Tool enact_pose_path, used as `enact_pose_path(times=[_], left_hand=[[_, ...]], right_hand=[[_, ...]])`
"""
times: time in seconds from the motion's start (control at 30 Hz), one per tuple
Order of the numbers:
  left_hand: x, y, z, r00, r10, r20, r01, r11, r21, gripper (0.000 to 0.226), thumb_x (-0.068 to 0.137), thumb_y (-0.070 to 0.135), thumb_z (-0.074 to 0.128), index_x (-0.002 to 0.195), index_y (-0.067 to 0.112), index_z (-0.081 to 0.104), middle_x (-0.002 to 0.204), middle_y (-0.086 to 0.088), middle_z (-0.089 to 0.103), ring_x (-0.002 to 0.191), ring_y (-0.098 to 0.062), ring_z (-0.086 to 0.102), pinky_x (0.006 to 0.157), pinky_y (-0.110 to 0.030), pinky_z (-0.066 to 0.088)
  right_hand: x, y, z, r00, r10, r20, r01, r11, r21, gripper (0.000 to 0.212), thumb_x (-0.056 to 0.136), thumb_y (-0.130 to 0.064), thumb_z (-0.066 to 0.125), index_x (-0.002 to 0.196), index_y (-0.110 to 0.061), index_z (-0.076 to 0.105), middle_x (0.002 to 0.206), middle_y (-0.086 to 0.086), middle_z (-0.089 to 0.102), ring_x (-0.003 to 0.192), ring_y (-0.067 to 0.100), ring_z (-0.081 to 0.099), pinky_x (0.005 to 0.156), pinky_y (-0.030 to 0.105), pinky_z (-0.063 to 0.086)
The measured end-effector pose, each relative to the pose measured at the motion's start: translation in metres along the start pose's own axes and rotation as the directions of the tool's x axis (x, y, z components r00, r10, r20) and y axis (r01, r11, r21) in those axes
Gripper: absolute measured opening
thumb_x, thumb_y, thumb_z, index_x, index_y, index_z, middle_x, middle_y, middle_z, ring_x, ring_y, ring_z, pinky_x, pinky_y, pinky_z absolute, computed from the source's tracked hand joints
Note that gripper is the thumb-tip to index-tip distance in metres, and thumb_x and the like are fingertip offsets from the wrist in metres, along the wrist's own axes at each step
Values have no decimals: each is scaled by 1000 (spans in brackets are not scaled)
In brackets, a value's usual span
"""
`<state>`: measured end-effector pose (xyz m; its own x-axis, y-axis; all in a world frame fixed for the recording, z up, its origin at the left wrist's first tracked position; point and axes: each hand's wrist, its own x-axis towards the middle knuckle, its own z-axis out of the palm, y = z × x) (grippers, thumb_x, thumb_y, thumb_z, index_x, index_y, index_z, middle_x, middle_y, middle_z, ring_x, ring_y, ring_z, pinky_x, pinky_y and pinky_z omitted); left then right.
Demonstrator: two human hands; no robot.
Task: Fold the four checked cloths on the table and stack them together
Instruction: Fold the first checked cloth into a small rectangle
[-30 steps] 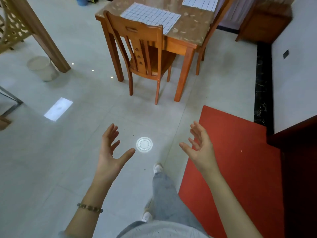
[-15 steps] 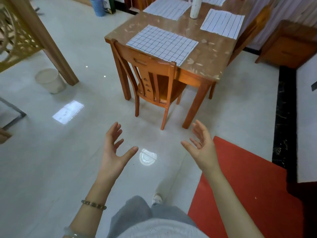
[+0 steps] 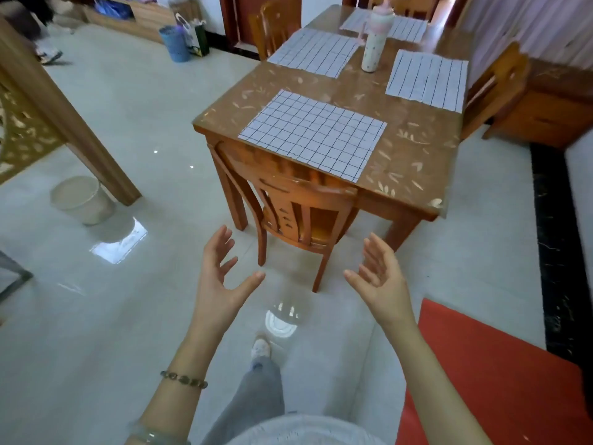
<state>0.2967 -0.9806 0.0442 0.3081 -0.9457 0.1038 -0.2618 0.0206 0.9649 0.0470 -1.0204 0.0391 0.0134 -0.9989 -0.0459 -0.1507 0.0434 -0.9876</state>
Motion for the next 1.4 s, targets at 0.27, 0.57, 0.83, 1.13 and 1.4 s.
enact_pose_path(times=[0.27,0.57,0.83,1.13,1.4], left_hand=[[145,-1,-28,992,62,113,-63,998,-2,82,68,39,78,130,59,28,140,25,38,129,1,41,100,-21,41],[254,4,-12,975,90,205,-67,991,-113,88,72,23,80,145,27,31,147,7,41,134,-10,41,109,-43,40],[355,-2,27,963,98,251,-61,987,-151,91,66,38,76,145,31,31,146,12,41,134,-7,41,110,-43,39],[451,-9,76,944,17,329,38,986,-160,89,68,35,77,145,33,32,143,19,43,134,-4,41,108,-36,39],[496,-20,93,913,-39,406,81,993,-87,89,65,40,75,143,32,33,146,15,41,133,-1,41,107,-33,39]], right_hand=[[100,-33,60,992,-27,-125,32,999,41,78,78,-1,73,143,-19,35,143,-4,44,130,2,42,107,31,40],[187,-55,72,973,-83,-216,84,996,-5,75,78,-1,72,143,-16,37,143,-3,45,131,1,41,107,25,38],[286,-51,70,970,-75,-229,72,997,-21,74,79,-1,72,143,-16,37,142,-7,46,130,-2,42,106,25,38],[378,-51,47,987,-22,-160,-1,990,-141,77,78,-6,75,140,-29,36,133,-35,37,129,-8,37,108,20,33],[414,-37,36,984,41,-176,-66,988,-137,76,77,-6,75,132,-42,37,130,-34,40,130,-6,37,104,12,33]])
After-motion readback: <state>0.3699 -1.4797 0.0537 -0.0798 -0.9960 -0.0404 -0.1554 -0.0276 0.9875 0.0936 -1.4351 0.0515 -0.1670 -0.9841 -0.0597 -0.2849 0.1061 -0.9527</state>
